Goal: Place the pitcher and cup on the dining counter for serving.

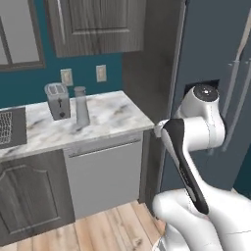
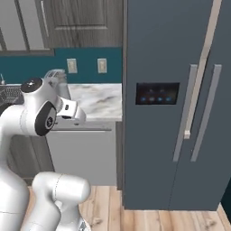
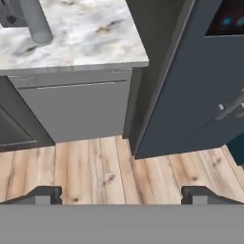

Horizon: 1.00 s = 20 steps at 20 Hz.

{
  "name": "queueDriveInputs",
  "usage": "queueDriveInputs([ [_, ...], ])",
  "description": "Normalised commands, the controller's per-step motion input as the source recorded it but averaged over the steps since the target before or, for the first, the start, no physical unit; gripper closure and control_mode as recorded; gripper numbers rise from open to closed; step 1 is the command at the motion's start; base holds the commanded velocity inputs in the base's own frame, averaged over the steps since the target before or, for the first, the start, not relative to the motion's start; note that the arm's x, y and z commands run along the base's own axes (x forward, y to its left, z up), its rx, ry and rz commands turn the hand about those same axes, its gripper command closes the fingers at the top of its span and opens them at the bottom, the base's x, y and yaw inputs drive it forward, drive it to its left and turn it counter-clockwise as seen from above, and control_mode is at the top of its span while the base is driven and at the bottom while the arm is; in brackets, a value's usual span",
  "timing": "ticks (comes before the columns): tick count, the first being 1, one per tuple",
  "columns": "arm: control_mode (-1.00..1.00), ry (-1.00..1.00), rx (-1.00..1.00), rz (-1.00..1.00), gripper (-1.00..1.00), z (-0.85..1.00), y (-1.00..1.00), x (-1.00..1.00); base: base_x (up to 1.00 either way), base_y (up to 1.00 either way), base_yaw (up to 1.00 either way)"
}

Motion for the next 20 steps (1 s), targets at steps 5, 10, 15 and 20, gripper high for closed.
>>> queueDriveInputs([
  [5,1.0,0.0,0.0,0.0,-1.0,0.0,0.0,0.0,0.55,0.69,0.0],
  [10,1.0,0.0,0.0,0.0,-1.0,0.0,0.0,0.0,0.53,0.63,0.0],
  [15,1.0,0.0,0.0,0.0,-1.0,0.0,0.0,0.0,0.53,0.52,0.0],
  [20,1.0,0.0,0.0,0.0,-1.0,0.0,0.0,0.0,0.4,0.56,0.0],
])
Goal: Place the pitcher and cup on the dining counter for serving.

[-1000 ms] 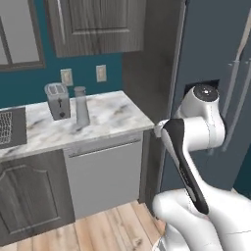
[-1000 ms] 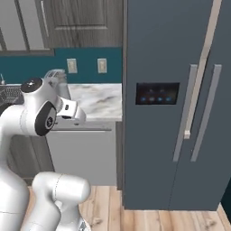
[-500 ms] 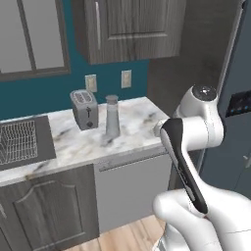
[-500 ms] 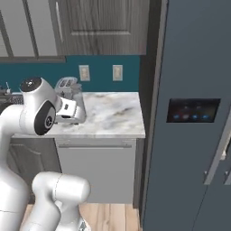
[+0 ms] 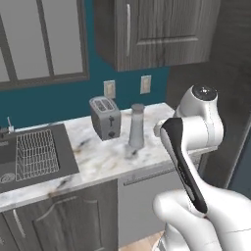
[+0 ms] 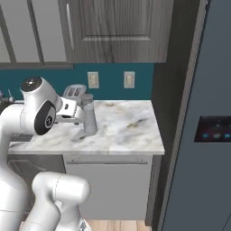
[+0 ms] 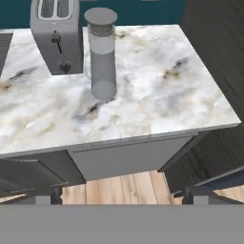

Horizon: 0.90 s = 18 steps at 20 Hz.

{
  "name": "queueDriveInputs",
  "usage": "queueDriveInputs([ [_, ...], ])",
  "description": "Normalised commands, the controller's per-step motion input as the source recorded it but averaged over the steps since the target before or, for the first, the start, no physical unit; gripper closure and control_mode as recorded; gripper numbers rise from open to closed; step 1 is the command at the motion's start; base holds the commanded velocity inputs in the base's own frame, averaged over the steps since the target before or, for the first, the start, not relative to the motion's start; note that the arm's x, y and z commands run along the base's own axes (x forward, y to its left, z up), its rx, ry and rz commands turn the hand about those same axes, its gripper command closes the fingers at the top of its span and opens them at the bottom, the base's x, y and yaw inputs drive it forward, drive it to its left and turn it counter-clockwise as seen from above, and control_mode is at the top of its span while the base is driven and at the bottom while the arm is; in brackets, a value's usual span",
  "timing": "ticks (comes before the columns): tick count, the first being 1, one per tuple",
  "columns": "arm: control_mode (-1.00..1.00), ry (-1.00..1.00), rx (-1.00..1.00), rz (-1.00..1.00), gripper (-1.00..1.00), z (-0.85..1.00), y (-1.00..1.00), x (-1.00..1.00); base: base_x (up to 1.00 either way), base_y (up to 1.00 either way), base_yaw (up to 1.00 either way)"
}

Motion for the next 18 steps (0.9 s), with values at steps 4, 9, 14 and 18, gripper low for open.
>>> queueDriveInputs([
  [4,1.0,0.0,0.0,0.0,-1.0,0.0,0.0,0.0,0.2,0.58,0.0],
  [9,1.0,0.0,0.0,0.0,-1.0,0.0,0.0,0.0,0.13,0.53,0.0],
  [14,1.0,0.0,0.0,0.0,-1.0,0.0,0.0,0.0,0.3,0.34,0.0],
  [18,1.0,0.0,0.0,0.0,-1.0,0.0,0.0,0.0,0.38,0.28,0.0],
])
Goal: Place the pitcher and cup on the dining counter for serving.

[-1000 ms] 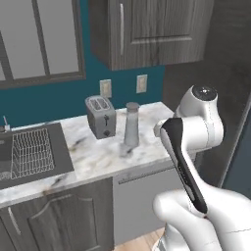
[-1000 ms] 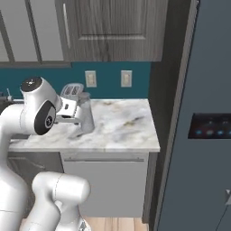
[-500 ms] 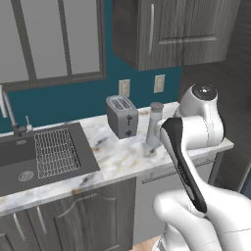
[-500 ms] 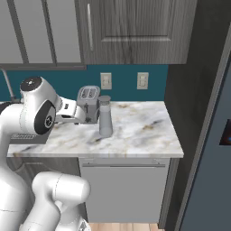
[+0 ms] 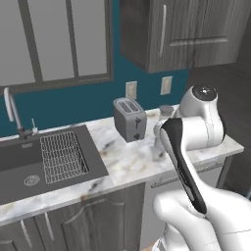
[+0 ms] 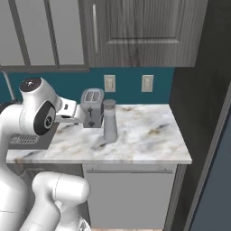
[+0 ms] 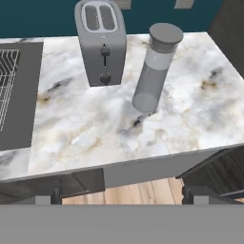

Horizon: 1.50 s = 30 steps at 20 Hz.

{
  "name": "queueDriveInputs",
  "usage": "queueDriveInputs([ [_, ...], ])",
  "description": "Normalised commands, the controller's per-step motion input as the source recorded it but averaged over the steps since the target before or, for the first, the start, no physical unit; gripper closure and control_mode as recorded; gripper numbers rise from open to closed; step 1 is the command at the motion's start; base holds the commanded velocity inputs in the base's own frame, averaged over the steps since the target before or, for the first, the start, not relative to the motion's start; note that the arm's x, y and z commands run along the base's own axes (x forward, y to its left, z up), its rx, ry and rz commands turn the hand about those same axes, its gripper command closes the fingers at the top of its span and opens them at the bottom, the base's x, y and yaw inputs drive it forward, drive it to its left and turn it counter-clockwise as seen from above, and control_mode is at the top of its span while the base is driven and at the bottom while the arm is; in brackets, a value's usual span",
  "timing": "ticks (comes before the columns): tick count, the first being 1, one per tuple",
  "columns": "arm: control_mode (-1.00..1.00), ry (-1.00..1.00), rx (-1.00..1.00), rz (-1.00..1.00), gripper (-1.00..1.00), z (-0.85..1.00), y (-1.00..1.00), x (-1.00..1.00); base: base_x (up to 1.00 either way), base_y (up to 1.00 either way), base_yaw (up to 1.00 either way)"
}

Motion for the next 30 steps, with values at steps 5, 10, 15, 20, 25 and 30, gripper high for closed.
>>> queueDriveInputs([
  [5,1.0,0.0,0.0,0.0,-1.0,0.0,0.0,0.0,0.42,0.3,0.0],
  [10,1.0,0.0,0.0,0.0,-1.0,0.0,0.0,0.0,0.37,0.27,0.0],
  [15,1.0,0.0,0.0,0.0,-1.0,0.0,0.0,0.0,0.16,0.0,-0.03],
  [20,-1.0,0.01,0.0,-0.05,-1.0,0.0,0.0,0.16,0.03,0.0,-0.01],
  [25,-1.0,0.1,0.0,-0.13,-1.0,-0.07,-0.12,0.44,0.0,0.0,0.0],
  [30,-1.0,0.17,0.08,-0.24,-1.0,-0.23,-0.22,0.42,0.0,0.0,0.0],
])
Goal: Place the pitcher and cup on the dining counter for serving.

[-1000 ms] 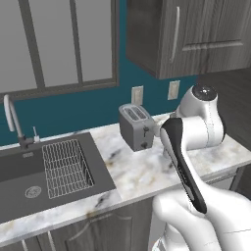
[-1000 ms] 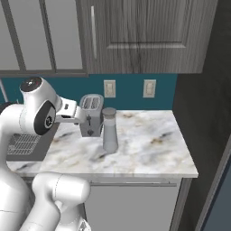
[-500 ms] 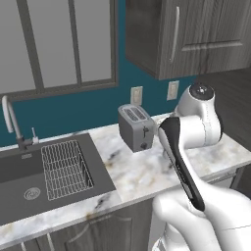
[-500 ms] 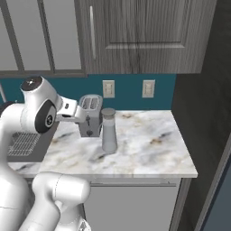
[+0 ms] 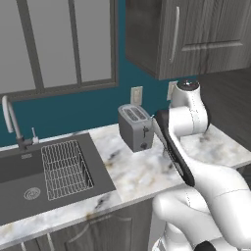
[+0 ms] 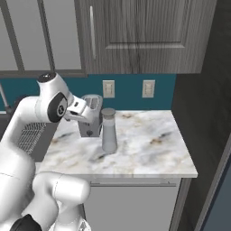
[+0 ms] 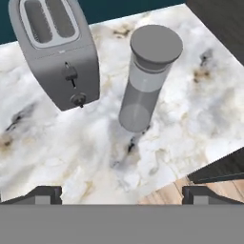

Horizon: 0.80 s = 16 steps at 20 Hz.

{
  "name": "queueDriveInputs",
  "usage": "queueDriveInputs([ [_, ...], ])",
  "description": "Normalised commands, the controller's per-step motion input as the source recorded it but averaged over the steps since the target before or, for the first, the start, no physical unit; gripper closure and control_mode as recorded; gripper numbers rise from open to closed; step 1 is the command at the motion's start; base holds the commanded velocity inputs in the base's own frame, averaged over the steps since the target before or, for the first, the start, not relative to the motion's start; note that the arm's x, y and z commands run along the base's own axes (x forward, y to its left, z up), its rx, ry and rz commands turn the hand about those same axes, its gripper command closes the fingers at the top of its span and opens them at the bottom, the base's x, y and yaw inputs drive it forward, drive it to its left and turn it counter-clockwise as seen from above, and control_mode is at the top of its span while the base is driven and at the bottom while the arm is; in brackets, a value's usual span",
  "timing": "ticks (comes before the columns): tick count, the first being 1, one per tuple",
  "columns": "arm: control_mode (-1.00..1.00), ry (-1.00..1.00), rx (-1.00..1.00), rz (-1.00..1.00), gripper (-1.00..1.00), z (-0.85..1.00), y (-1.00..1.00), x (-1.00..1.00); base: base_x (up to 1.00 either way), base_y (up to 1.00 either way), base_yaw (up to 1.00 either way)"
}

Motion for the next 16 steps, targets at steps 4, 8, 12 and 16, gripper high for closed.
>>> queueDriveInputs([
  [4,-1.0,0.19,0.13,-0.25,-1.0,-0.51,-0.28,0.49,0.0,0.0,0.0],
  [8,-1.0,0.09,0.09,-0.19,-1.0,-0.38,-0.3,0.3,0.0,0.0,0.0],
  [12,-1.0,0.01,0.01,-0.12,-1.0,-0.29,-0.26,0.11,0.0,0.0,0.0],
  [16,-1.0,0.0,0.0,-0.1,-1.0,-0.3,-0.13,0.11,0.0,0.0,0.0],
])
